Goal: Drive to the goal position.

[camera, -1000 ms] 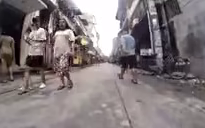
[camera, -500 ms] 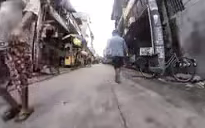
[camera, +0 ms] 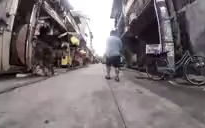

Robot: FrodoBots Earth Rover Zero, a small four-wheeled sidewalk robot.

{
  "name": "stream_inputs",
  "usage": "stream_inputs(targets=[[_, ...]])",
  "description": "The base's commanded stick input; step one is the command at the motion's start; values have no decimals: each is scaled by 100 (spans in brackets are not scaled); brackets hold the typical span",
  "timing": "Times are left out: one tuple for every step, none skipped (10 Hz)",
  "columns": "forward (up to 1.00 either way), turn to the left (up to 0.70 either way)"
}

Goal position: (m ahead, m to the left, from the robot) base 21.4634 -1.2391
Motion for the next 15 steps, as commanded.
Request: stream_inputs(targets=[[100,0],[100,0],[100,0],[100,0],[100,0],[100,0],[100,0],[100,0],[100,0],[100,0],[100,0],[100,0],[100,0],[100,0],[100,0]])
